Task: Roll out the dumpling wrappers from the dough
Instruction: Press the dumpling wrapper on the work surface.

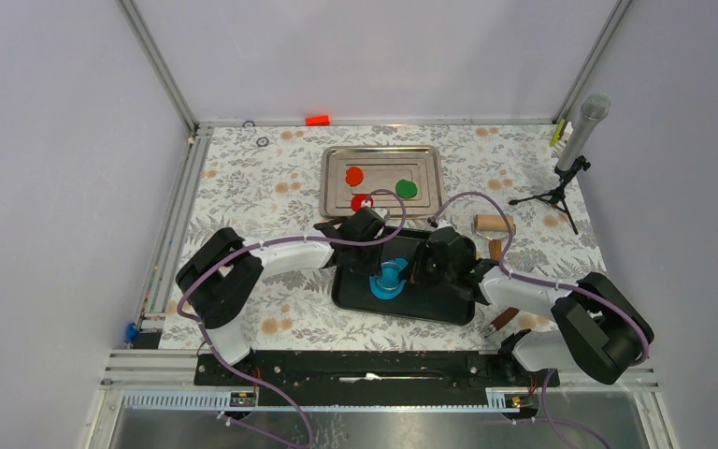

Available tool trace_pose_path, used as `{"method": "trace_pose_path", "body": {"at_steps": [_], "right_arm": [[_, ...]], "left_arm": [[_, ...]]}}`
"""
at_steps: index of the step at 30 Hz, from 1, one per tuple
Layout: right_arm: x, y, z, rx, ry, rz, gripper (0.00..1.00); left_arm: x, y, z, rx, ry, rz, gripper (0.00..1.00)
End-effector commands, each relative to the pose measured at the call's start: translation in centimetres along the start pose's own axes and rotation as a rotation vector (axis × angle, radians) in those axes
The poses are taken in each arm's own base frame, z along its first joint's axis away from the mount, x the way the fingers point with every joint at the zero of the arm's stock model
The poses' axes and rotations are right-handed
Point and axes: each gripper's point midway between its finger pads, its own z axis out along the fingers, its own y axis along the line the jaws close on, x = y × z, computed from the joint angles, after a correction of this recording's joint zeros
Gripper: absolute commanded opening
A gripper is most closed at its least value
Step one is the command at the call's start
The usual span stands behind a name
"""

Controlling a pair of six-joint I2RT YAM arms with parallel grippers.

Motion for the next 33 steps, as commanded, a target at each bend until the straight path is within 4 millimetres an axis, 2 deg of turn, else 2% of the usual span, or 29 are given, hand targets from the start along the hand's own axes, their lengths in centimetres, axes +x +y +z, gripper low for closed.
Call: {"method": "trace_pose_path", "body": {"at_steps": [1, 8, 14, 33], "right_arm": [[3.0, -4.1, -0.3, 0.155, 0.079, -0.027, 0.00], [3.2, -3.7, -0.8, 0.129, 0.084, -0.028, 0.00], [2.8, -3.2, -1.0, 0.122, 0.075, -0.039, 0.00], [2.0, -2.0, -1.4, 0.083, 0.057, -0.045, 0.00]], "left_arm": [[7.5, -6.1, -0.4, 0.278, 0.295, 0.018, 0.00], [6.2, -6.7, -0.9, 0.282, 0.264, 0.029, 0.00], [5.5, -6.3, -1.6, 0.236, 0.247, 0.050, 0.00], [4.7, -6.0, -2.5, 0.213, 0.212, 0.069, 0.00]]}}
